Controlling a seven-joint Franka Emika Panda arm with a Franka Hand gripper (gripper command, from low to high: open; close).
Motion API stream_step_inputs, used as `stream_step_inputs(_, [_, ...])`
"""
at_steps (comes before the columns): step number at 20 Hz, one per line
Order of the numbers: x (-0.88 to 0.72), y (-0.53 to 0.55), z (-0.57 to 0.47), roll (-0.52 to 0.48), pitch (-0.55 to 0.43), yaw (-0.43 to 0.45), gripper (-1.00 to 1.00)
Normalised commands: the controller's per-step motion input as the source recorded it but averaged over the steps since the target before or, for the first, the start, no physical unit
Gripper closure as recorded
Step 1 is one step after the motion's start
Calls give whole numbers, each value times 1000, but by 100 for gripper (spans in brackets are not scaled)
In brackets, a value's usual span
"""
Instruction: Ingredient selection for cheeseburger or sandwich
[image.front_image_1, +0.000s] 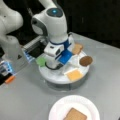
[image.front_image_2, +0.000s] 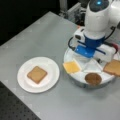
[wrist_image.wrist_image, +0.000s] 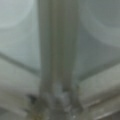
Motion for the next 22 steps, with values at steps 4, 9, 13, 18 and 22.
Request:
stream_step_inputs(4, [-147, 85, -129, -44, -101, 60, -100])
stream_step_inputs(9, [-147, 62, -156, -30, -133, 132, -100])
stream_step_inputs(13, [-179, 1, -194, 4, -182, 260, -100])
stream_step_inputs(18, [-231, -43, -144, 63, -107, 293, -100])
stream_step_inputs(22, [-213, -62, -121, 108, -92, 218, -100])
